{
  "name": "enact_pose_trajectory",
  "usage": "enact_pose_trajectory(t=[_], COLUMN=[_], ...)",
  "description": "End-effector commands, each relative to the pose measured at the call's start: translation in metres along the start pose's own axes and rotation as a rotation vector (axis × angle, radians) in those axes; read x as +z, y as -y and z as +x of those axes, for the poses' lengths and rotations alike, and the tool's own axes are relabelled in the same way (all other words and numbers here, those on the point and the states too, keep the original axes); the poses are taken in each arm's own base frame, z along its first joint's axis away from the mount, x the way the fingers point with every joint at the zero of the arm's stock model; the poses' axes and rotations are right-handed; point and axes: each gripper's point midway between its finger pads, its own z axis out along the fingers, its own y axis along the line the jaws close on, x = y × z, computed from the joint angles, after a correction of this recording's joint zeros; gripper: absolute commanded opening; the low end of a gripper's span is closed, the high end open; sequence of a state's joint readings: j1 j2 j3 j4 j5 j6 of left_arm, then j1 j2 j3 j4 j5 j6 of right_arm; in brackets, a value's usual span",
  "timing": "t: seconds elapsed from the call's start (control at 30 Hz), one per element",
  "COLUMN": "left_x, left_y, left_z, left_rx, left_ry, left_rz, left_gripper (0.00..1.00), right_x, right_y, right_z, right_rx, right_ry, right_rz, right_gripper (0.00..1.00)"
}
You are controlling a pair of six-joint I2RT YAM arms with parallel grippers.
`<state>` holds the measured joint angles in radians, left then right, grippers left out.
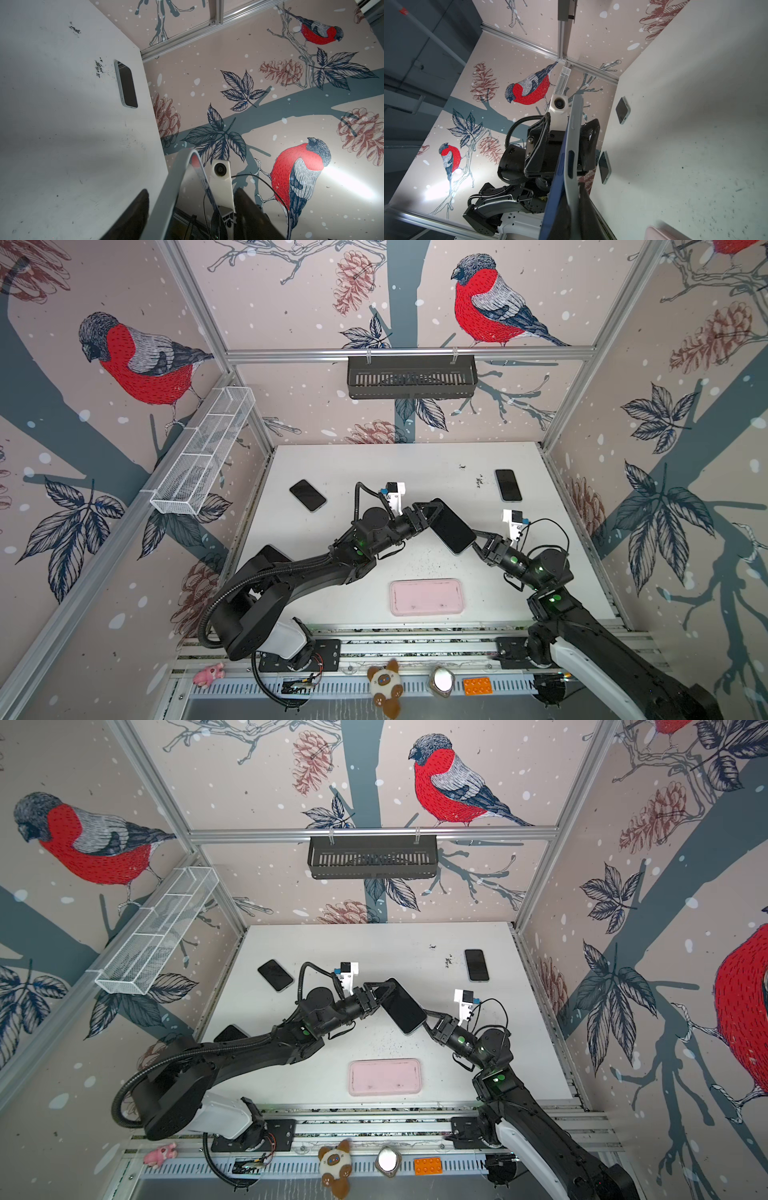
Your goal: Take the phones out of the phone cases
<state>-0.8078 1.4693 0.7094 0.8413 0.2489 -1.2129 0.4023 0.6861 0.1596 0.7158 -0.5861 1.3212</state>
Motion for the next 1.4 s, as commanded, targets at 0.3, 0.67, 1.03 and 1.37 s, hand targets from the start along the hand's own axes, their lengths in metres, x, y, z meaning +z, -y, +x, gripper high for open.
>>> enact_pose_trajectory(t=[0.3,0.67,1.03,1.37], left_x=[-0.025,-0.036,0.008,0.023], left_y=[-0.027,0.042,0.048,0.02], left_z=[-0.029,-0.001,0.087,0.103], left_rx=[0.107,0.619,1.117,1.18], left_ry=[0.144,0.106,-0.172,-0.239], left_rz=[-0.209,-0.435,-0.621,-0.694], left_gripper=[0.96,0.98,0.83,0.67], right_x=[-0.002,-0.009,-0.009,-0.009], right_y=[0.03,0.053,0.059,0.059], right_z=[-0.012,-0.017,-0.017,-0.015], right_rx=[0.048,0.069,0.073,0.071], right_ry=[0.058,0.112,0.115,0.11], right_rz=[0.09,0.171,0.192,0.194], right_gripper=[0.01,0.0,0.01,0.01])
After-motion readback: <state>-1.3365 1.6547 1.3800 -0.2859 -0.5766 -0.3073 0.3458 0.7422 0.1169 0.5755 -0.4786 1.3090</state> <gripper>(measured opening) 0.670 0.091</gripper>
